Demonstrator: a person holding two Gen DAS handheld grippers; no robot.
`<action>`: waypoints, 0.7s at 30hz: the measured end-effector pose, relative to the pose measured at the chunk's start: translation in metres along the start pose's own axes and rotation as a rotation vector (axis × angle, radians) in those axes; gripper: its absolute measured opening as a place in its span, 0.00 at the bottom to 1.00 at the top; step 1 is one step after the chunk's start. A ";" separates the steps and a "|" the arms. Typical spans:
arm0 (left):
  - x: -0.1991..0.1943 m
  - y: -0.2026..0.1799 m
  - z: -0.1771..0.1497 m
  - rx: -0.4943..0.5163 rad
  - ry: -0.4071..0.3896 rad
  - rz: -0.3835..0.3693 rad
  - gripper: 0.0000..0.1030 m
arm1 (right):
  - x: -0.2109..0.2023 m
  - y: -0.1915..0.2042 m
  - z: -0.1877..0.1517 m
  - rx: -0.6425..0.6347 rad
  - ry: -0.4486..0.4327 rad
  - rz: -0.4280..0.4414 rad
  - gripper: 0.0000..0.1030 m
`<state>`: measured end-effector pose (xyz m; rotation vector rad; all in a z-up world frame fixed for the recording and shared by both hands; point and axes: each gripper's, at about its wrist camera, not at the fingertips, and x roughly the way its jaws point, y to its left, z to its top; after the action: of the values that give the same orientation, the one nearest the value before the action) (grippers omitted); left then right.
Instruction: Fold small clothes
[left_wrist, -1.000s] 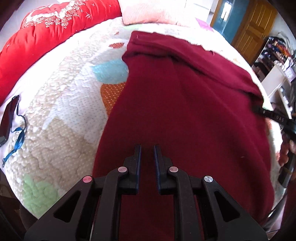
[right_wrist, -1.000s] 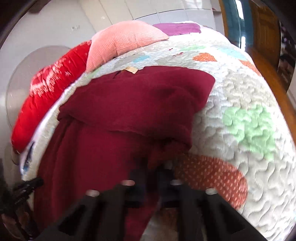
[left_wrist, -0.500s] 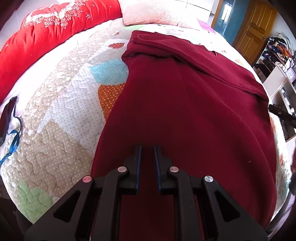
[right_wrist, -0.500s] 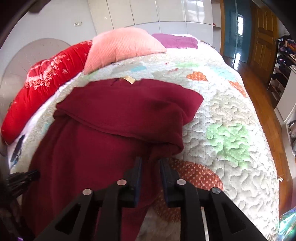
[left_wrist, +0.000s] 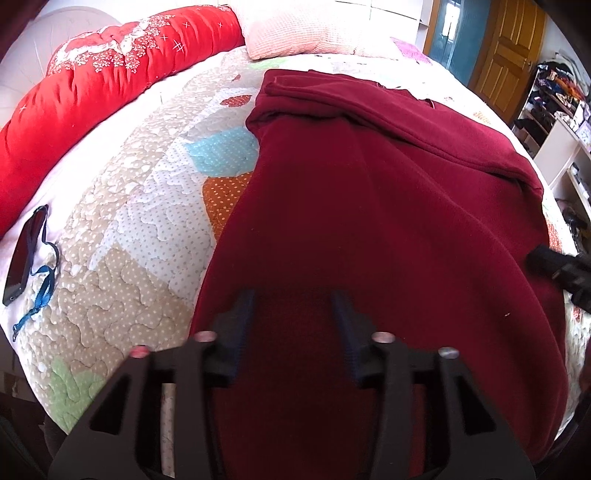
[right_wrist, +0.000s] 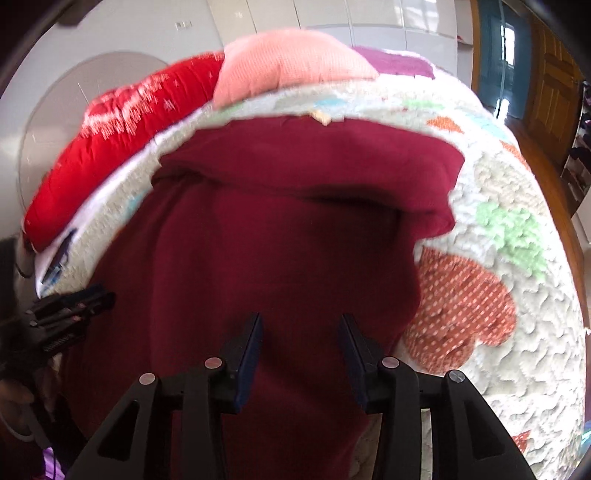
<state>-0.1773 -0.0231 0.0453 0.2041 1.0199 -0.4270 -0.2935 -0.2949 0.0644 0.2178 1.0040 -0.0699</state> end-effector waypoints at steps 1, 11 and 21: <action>-0.001 0.000 0.000 -0.003 0.002 -0.007 0.56 | 0.005 0.003 -0.002 -0.015 0.015 -0.018 0.40; -0.015 0.016 -0.002 -0.057 0.027 -0.055 0.59 | -0.014 0.010 0.002 -0.045 -0.045 -0.022 0.46; -0.032 0.031 -0.008 -0.080 0.000 0.008 0.59 | -0.004 0.004 0.047 -0.053 -0.073 -0.021 0.54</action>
<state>-0.1846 0.0158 0.0672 0.1365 1.0334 -0.3785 -0.2563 -0.3010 0.0927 0.1557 0.9343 -0.0699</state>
